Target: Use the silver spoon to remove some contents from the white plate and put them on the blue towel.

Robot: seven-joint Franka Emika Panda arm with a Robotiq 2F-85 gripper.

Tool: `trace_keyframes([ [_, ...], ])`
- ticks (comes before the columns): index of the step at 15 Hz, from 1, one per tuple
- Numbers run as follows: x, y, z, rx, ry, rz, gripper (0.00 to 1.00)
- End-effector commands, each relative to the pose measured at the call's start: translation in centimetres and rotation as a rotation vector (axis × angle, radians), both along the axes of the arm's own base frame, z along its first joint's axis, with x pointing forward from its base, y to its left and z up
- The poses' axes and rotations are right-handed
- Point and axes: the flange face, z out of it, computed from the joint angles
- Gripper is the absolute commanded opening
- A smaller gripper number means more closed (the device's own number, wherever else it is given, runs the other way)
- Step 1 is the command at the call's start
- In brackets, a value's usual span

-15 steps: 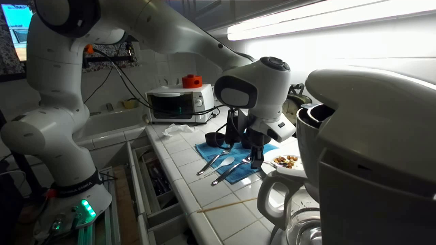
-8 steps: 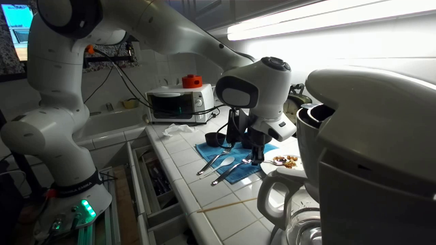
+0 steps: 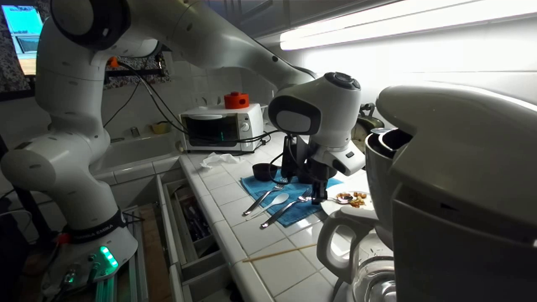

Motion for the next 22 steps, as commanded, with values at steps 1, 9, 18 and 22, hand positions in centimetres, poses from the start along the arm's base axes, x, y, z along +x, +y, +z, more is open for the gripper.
trace_keyframes([
  [1,0.6,-0.3,0.1,0.014,-0.024,-0.025,0.32],
  [9,0.5,-0.5,-0.1,0.028,-0.037,-0.045,0.06],
  [18,0.3,-0.5,0.6,0.030,-0.039,-0.043,0.06],
  [22,0.1,-1.0,1.4,0.000,-0.004,-0.024,0.04],
])
